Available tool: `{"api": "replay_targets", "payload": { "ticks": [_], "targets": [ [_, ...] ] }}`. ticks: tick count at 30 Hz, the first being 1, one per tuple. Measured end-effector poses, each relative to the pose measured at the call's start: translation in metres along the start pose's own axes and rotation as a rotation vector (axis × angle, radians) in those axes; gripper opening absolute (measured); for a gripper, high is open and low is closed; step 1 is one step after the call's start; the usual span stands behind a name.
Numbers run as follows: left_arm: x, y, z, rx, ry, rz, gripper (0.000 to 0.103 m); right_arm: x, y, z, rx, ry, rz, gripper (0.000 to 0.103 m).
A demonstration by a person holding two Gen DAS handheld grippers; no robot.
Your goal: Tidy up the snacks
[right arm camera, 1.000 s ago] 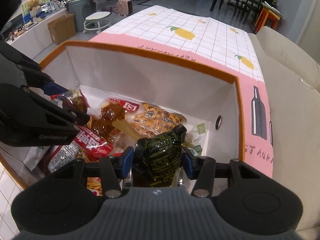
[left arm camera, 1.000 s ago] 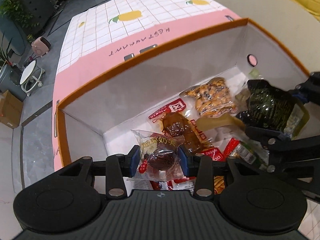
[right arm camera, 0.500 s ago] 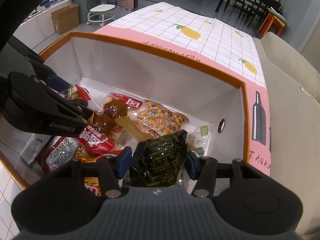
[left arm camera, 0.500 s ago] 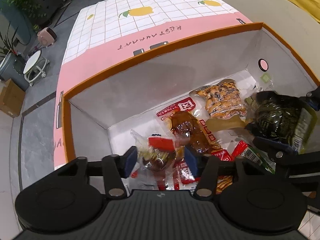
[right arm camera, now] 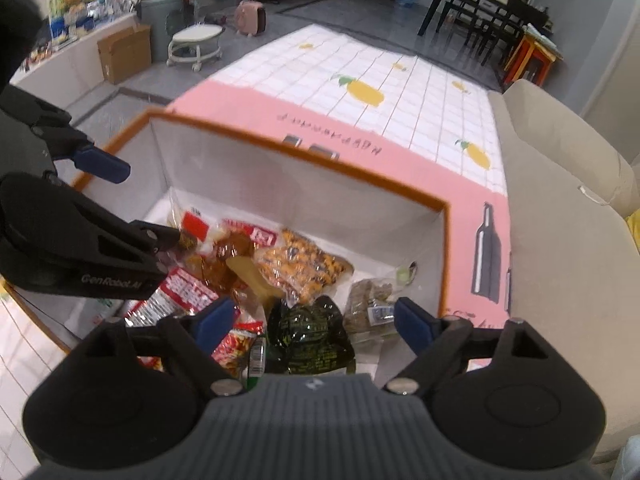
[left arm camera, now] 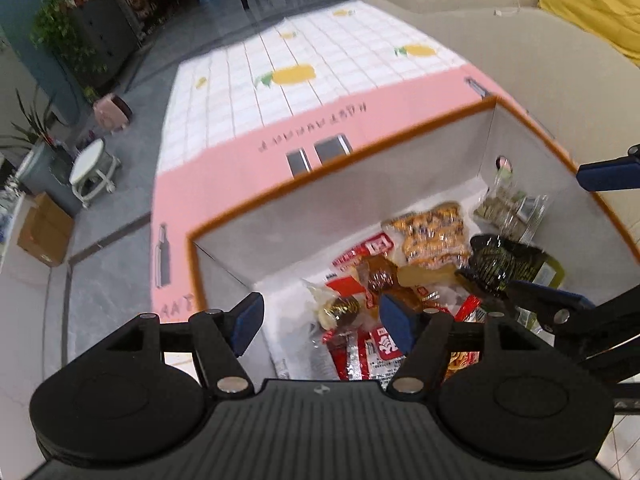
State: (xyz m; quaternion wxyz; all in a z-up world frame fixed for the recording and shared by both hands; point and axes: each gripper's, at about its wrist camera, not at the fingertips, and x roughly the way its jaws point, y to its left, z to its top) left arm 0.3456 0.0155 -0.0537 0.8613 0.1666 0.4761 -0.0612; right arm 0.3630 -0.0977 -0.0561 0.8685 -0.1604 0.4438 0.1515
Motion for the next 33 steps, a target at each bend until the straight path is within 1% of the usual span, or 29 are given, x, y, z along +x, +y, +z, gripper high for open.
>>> {"api": "replay_targets", "payload": {
  "ticks": [2, 6, 8, 10, 13, 16, 19, 20, 21, 23, 24, 29, 33],
  "targets": [
    [-0.013, 0.002, -0.001, -0.01, -0.039, 0.004, 0.078, -0.013, -0.002, 0.002, 0.015, -0.027, -0.002, 0.087],
    [-0.046, 0.007, -0.006, -0.056, -0.164, 0.043, 0.078, -0.044, -0.006, -0.001, 0.051, -0.105, -0.021, 0.091],
    [-0.064, 0.011, -0.01, -0.091, -0.228, 0.048, 0.078, -0.06, -0.008, -0.005, 0.078, -0.15, -0.025, 0.092],
    [-0.083, 0.012, -0.015, -0.115, -0.296, 0.047, 0.078, -0.076, -0.01, -0.01, 0.1, -0.2, -0.012, 0.092],
    [-0.11, 0.009, -0.023, -0.11, -0.385, 0.07, 0.078, -0.103, -0.012, -0.019, 0.138, -0.267, 0.001, 0.092],
    [-0.135, 0.003, -0.033, -0.108, -0.462, 0.079, 0.078, -0.128, -0.012, -0.029, 0.172, -0.329, 0.028, 0.092],
    [-0.157, -0.003, -0.043, -0.114, -0.528, 0.076, 0.078, -0.153, -0.009, -0.041, 0.179, -0.39, 0.058, 0.092],
    [-0.163, -0.005, -0.046, -0.117, -0.547, 0.087, 0.079, -0.162, -0.008, -0.048, 0.18, -0.408, 0.059, 0.092],
    [-0.17, -0.009, -0.049, -0.116, -0.563, 0.107, 0.08, -0.17, -0.007, -0.053, 0.184, -0.424, 0.056, 0.092],
    [-0.179, -0.015, -0.057, -0.111, -0.589, 0.135, 0.089, -0.182, -0.005, -0.063, 0.189, -0.452, 0.054, 0.094],
    [-0.183, -0.019, -0.061, -0.109, -0.602, 0.149, 0.09, -0.188, -0.003, -0.068, 0.194, -0.465, 0.05, 0.094],
    [-0.192, -0.033, -0.078, -0.135, -0.615, 0.233, 0.09, -0.207, 0.003, -0.094, 0.219, -0.491, 0.064, 0.095],
    [-0.193, -0.039, -0.098, -0.195, -0.605, 0.234, 0.09, -0.213, 0.008, -0.113, 0.244, -0.494, 0.058, 0.096]
  ]
}}
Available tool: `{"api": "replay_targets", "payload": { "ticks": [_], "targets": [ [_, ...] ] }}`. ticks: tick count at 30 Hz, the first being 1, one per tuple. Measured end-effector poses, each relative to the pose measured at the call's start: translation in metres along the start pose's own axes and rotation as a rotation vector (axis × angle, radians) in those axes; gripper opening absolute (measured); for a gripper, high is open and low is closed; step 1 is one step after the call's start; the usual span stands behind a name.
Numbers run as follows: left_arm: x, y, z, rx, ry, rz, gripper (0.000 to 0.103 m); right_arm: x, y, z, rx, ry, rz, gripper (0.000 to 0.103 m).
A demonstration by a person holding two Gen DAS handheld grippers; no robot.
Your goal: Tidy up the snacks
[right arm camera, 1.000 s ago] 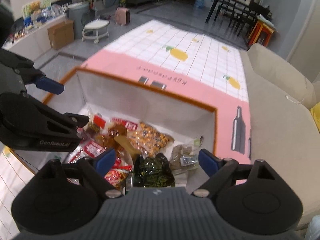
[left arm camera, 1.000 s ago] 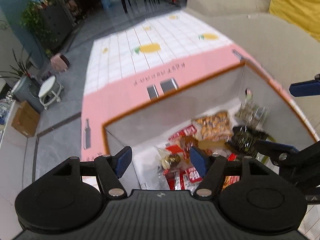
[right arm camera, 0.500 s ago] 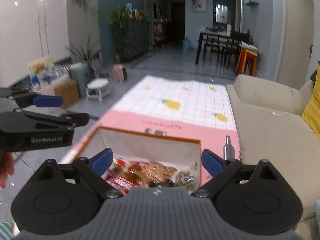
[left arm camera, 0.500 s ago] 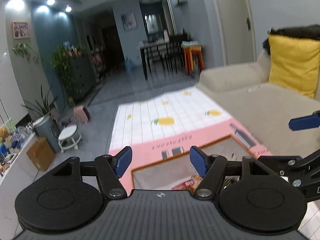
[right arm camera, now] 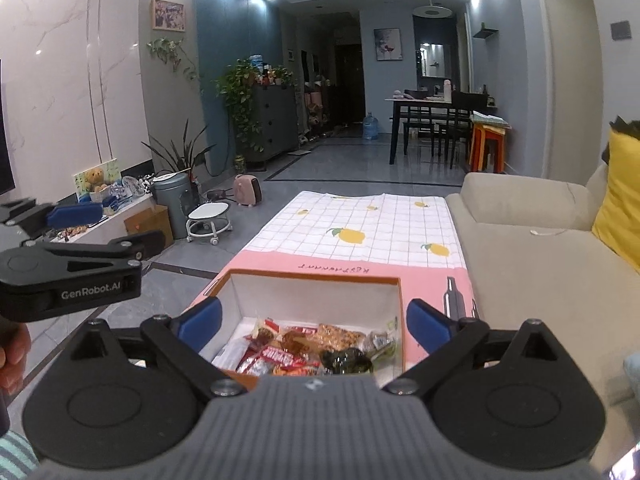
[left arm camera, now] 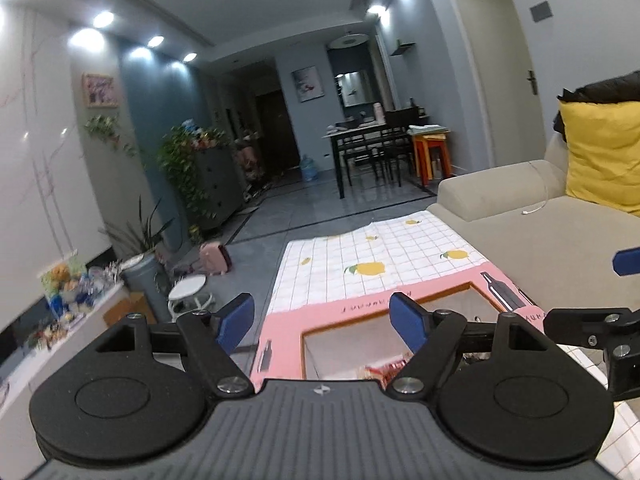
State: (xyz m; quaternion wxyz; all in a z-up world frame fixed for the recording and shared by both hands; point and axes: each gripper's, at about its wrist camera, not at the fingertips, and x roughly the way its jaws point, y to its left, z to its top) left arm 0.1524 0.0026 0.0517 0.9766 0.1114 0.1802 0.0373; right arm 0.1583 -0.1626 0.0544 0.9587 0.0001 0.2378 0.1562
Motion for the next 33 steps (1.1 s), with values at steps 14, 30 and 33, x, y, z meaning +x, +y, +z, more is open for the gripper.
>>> {"api": "replay_targets", "payload": {
  "ticks": [14, 30, 33],
  "targets": [
    [0.004, -0.004, -0.057, -0.156, 0.184, -0.014, 0.095, 0.003, 0.001, -0.052, 0.019, 0.043, -0.076, 0.099],
    [0.018, -0.02, -0.088, -0.133, 0.313, -0.009, 0.095, 0.033, -0.009, -0.082, 0.036, 0.154, -0.081, 0.099],
    [0.017, -0.02, -0.088, -0.137, 0.314, -0.012, 0.095, 0.035, -0.007, -0.081, 0.03, 0.155, -0.074, 0.099]
  ]
}}
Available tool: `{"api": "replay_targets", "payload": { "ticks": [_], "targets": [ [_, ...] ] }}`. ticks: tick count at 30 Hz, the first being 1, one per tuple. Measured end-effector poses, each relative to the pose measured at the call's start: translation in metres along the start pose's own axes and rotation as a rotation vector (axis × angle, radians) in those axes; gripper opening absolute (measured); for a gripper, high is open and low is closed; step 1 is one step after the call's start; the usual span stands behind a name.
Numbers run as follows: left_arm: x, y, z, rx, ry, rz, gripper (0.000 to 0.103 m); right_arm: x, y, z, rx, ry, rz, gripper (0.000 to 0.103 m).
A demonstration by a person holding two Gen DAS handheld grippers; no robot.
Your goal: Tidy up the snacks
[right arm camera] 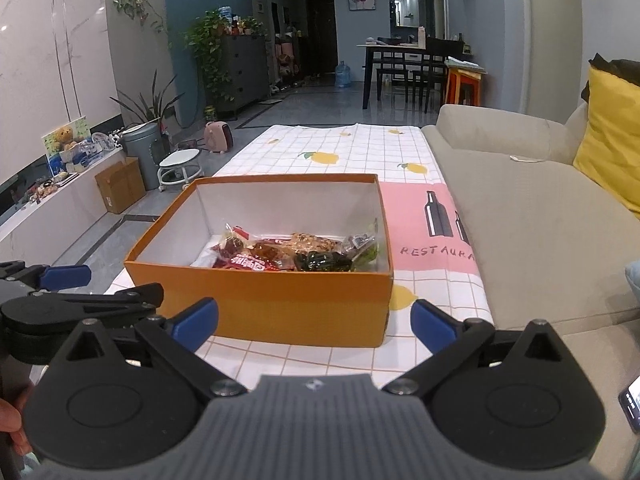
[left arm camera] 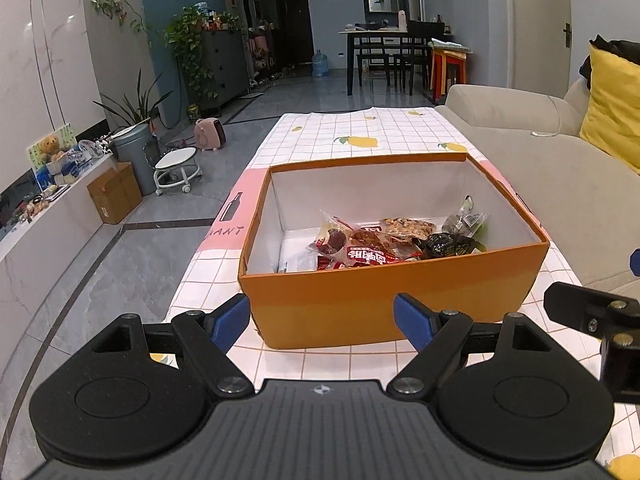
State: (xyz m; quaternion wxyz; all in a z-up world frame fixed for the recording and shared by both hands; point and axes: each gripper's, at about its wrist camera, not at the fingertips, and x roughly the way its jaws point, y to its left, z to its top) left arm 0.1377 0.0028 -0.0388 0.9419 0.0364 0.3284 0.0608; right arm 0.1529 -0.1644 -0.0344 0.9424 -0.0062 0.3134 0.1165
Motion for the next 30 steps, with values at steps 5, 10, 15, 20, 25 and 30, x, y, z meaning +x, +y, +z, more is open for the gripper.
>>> {"api": "replay_targets", "payload": {
  "ticks": [5, 10, 15, 20, 25, 30],
  "targets": [
    [0.0002, 0.0002, 0.0007, 0.002, 0.001, 0.001, 0.095, -0.0009, 0.0033, 0.0007, -0.008, -0.004, 0.004, 0.099],
    [0.0002, 0.0003, 0.0006, 0.001, 0.0, 0.001, 0.095, -0.0019, 0.004, 0.0016, -0.01, -0.011, 0.007, 0.099],
    [-0.0011, 0.0003, 0.0012, 0.0, 0.003, 0.001, 0.095, -0.0004, 0.0043, 0.0014, -0.013, -0.011, 0.009, 0.099],
    [-0.001, 0.0003, 0.0012, -0.001, 0.003, 0.001, 0.095, -0.0005, 0.0045, 0.0009, -0.013, -0.011, 0.009, 0.099],
    [-0.0025, 0.0016, 0.0035, 0.0, 0.006, 0.0, 0.095, 0.0014, 0.0046, 0.0009, -0.017, -0.013, 0.011, 0.099],
    [-0.0024, 0.0016, 0.0033, 0.001, 0.005, 0.0, 0.095, 0.002, 0.0054, 0.0011, -0.023, -0.017, 0.015, 0.099]
  ]
}}
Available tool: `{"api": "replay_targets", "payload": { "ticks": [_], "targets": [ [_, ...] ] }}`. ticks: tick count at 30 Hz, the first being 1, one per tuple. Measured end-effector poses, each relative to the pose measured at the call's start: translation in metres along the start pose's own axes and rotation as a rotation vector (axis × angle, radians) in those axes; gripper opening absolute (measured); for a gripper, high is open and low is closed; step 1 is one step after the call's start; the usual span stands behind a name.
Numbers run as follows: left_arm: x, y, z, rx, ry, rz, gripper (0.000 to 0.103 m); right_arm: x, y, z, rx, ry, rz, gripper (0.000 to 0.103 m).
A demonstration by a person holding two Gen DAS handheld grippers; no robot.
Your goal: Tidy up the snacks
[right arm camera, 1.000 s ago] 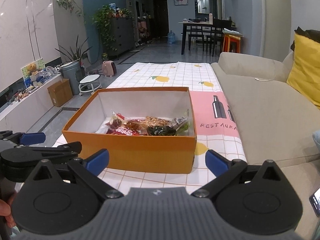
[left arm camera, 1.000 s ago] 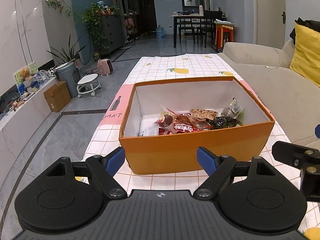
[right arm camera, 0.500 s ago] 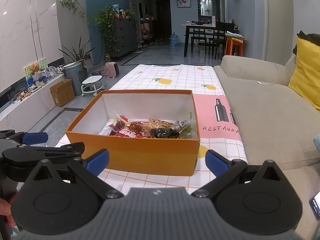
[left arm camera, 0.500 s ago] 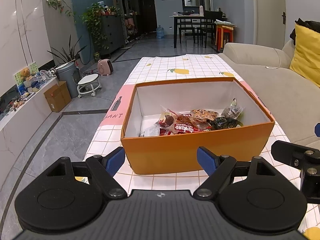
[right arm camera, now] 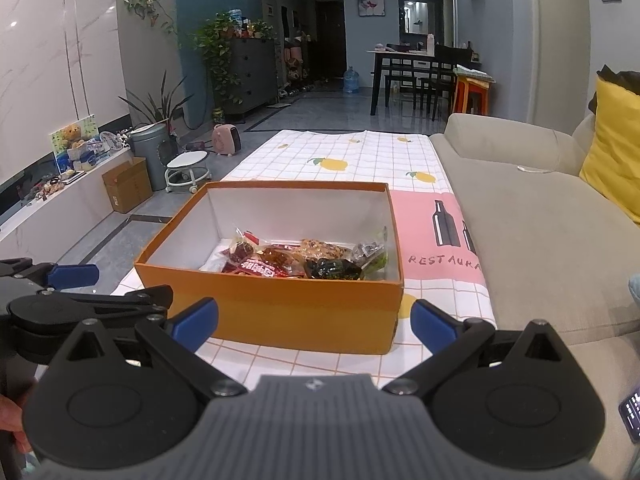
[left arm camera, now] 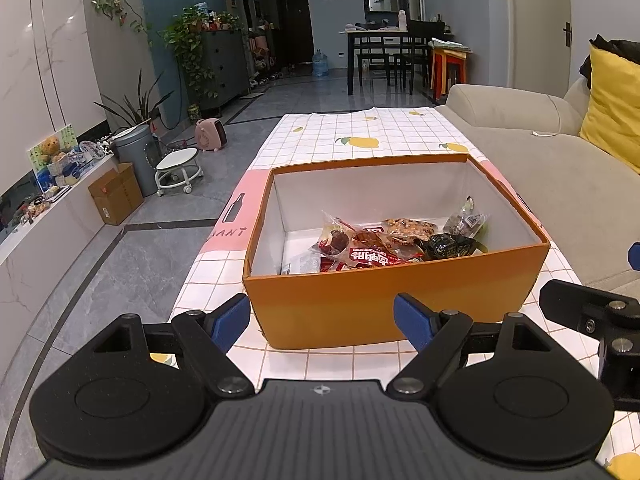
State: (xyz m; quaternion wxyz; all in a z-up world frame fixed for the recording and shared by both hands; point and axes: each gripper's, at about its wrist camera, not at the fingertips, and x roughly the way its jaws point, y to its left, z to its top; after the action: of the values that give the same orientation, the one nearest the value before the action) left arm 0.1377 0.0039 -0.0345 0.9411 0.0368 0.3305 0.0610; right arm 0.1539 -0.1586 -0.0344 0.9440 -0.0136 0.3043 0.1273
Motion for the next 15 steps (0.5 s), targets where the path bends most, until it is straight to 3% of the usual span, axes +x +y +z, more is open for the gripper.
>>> {"api": "replay_targets", "payload": {
  "ticks": [15],
  "targets": [
    [-0.0019, 0.0028, 0.0057, 0.008, 0.003, 0.004, 0.095, 0.0004, 0.0006, 0.001, -0.003, -0.001, 0.001, 0.099]
  ]
}}
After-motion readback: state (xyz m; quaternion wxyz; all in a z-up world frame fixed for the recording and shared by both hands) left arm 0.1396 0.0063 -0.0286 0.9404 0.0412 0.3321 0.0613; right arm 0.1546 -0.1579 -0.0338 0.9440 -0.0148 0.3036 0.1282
